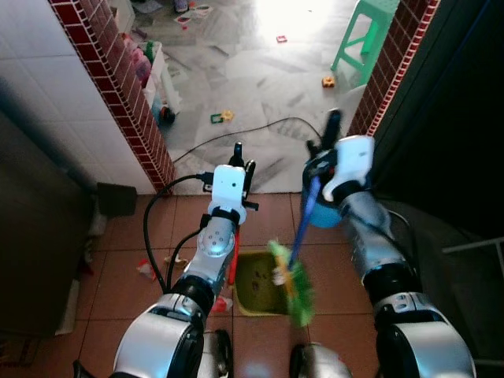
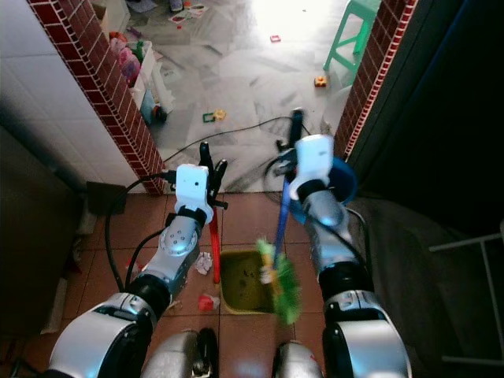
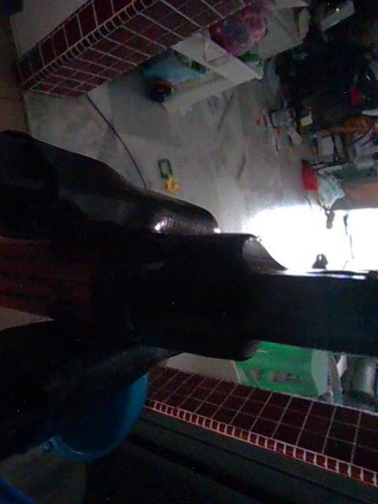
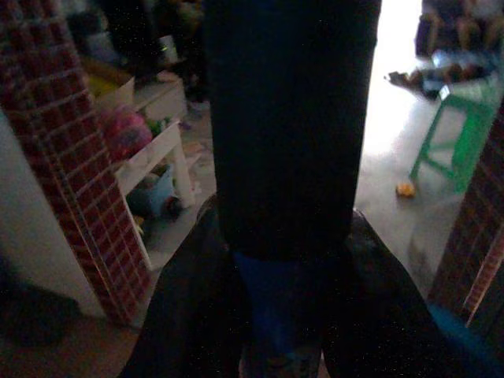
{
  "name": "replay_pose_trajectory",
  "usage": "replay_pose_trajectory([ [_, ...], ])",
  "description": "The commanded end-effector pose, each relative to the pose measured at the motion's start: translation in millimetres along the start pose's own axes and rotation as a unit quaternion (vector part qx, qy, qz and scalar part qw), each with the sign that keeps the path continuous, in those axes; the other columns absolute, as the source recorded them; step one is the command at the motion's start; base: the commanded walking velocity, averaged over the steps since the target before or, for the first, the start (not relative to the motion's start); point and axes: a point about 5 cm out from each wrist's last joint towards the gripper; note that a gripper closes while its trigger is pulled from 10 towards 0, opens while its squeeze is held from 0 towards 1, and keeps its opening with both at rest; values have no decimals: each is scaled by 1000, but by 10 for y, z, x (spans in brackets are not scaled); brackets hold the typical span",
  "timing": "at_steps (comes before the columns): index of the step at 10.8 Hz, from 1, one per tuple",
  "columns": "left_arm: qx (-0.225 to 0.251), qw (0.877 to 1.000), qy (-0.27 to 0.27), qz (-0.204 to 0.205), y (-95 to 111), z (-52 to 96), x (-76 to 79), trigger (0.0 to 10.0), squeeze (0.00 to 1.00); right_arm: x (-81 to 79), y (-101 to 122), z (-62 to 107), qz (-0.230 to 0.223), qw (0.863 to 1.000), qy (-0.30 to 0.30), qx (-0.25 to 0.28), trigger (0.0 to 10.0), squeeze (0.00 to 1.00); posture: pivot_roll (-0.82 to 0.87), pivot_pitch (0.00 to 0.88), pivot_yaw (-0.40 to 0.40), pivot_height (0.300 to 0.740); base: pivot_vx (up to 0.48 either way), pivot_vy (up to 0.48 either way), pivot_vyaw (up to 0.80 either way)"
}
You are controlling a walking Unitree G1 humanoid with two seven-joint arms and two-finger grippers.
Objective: Sweep floor
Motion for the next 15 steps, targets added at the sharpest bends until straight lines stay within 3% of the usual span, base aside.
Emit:
replay_pose_trajectory([
  [1,-29,999,-2,14,-101,52,62,10000,0,-68,10,-35,-61,998,-1,1,10000,0,-33,168,70,740,0,0,0],
  [2,-40,998,-16,45,-112,44,13,10000,0,-42,58,-69,-98,995,-16,0,10000,0,-44,150,66,740,0,0,0],
  [5,-38,994,2,102,-68,-1,-150,10000,0,21,221,-132,-116,993,-6,9,10000,0,-63,107,44,740,0,0,0],
  [7,-18,992,42,116,109,-128,-358,10000,0,87,481,-220,-59,997,29,37,10000,0,-80,54,17,740,0,0,0],
  [8,-10,993,55,104,177,-160,-424,10000,0,104,549,-224,-36,998,37,46,10000,0,-77,40,10,740,0,0,0],
  [9,17,995,28,98,270,-178,-446,10000,0,130,602,-225,-18,998,40,53,10000,0,-72,29,6,740,0,0,0],
  [11,44,995,23,83,403,-190,-517,10000,0,192,664,-206,28,997,44,56,10000,0,-48,23,-8,740,0,0,0],
  [15,100,994,12,43,671,-84,-589,10000,0,124,668,-152,81,992,75,58,10000,0,-42,13,10,740,0,0,0],
])
Point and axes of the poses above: a point about 5 cm out from each wrist's last joint towards the gripper, its own z axis pointing back from the gripper into the wrist, its own y axis along the axis of the wrist's last joint, x = y × z, and after that the axes turned 2 degrees about z, right-handed
